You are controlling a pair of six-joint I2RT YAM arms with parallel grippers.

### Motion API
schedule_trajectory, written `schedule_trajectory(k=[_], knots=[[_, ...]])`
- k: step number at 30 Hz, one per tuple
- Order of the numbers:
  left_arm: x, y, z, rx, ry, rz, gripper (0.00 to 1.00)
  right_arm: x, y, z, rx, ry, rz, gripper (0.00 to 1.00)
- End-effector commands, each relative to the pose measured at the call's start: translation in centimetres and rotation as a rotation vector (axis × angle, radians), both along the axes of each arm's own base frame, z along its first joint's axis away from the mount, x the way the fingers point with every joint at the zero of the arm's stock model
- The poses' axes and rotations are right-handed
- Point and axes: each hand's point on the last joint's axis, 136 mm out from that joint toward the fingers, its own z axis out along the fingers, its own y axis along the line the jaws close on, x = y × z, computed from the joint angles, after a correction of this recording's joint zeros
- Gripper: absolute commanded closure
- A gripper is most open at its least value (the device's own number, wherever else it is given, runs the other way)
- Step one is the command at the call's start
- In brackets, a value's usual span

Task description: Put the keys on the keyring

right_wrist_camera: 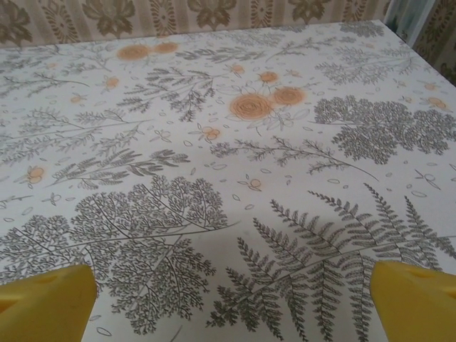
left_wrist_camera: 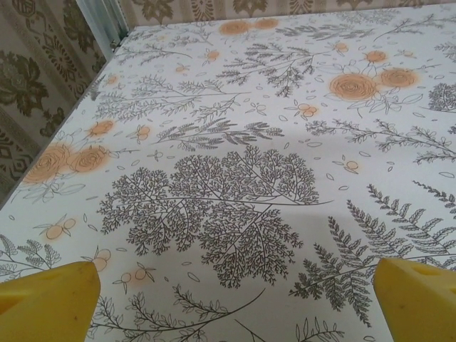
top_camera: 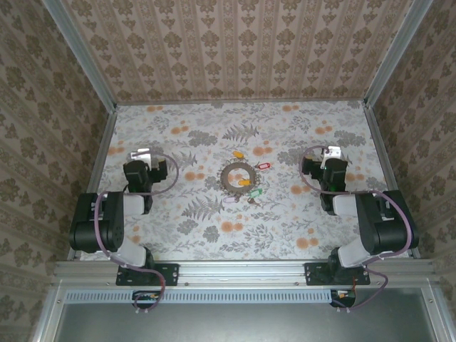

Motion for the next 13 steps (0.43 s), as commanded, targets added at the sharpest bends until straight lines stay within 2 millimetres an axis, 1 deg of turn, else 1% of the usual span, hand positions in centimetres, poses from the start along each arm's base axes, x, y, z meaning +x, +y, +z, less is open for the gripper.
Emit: schedule_trajectory(k=[1, 4, 10, 13], knots=[[0.23, -0.41, 0.74, 0.013, -0.036, -0.017, 0.00, 0.80, 1.09, 0.79, -0.004, -0.035, 0.063, 0.00], [0.21, -0.27, 0.82, 0.017, -0.040, -0.005, 0.00, 0.88, 1.66, 0.80, -0.007, -0.033, 0.096, 0.00], [0.15, -0.13, 0.79, 0.019, -0.040, 0.006, 0.00, 1.06, 1.80, 0.58, -0.001, -0.022, 0.105, 0.00], [0.14, -0.08, 0.75, 0.019, -0.039, 0.008, 0.00, 0.98, 1.87, 0.81, -0.006, -0.032, 0.110, 0.00]])
